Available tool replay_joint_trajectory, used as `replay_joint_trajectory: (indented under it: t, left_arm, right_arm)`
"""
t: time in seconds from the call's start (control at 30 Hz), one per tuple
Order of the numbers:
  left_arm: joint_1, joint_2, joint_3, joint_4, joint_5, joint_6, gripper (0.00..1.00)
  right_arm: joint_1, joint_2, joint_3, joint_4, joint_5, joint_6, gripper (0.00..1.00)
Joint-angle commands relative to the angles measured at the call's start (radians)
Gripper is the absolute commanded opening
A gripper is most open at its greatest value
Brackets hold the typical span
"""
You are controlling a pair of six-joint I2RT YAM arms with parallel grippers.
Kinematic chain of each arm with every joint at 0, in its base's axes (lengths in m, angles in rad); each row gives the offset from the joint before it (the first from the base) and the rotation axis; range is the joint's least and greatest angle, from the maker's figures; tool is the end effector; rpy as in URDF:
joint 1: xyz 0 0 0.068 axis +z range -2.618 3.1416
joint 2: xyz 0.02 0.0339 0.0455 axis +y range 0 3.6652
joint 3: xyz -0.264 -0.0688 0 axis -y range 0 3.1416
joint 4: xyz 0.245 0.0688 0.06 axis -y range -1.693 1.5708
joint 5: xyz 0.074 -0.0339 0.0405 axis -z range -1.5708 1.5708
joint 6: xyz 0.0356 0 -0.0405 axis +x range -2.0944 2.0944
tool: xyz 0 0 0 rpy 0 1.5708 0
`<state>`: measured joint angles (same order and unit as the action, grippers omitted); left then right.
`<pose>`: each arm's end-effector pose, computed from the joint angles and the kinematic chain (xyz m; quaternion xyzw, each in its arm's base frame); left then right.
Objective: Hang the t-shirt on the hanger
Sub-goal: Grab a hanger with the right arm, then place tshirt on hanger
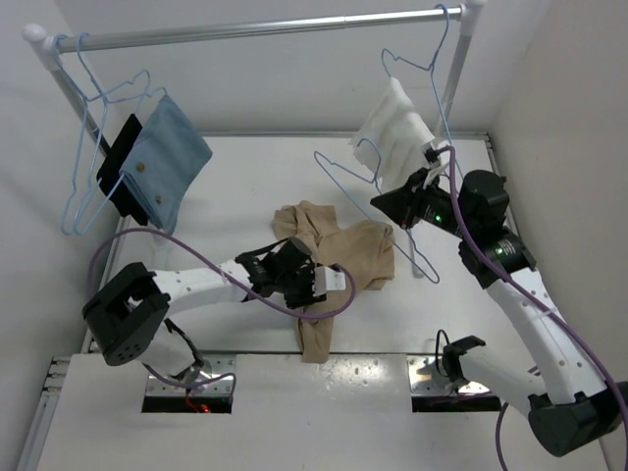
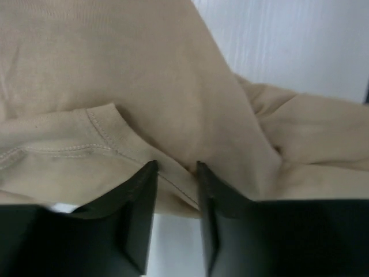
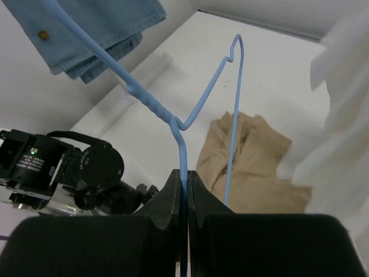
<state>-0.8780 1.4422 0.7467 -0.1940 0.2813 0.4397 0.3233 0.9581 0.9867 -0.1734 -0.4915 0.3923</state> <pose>0.1718 -0.2224 0.1803 0.6084 0.7092 -0.2009 0.2942 0.1991 0.0844 0.3813 -0.1337 0.7387 0.3946 0.5298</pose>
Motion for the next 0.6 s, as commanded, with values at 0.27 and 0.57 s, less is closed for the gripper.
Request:
replay_joint_trajectory:
  t: [0.27, 0.57]
  left_arm:
    - [0.094, 0.009, 0.052, 0.056, -0.168, 0.044, 0.0]
    - [0.376, -0.019, 0.218, 0.05, -0.171, 0.057, 0.0]
  right_arm:
    - [0.002, -0.098, -0.091, -0.046, 0.05, -0.01, 0.0]
    - [0.002, -0.116, -0.14, -0.104, 0.041, -0.042, 0.0]
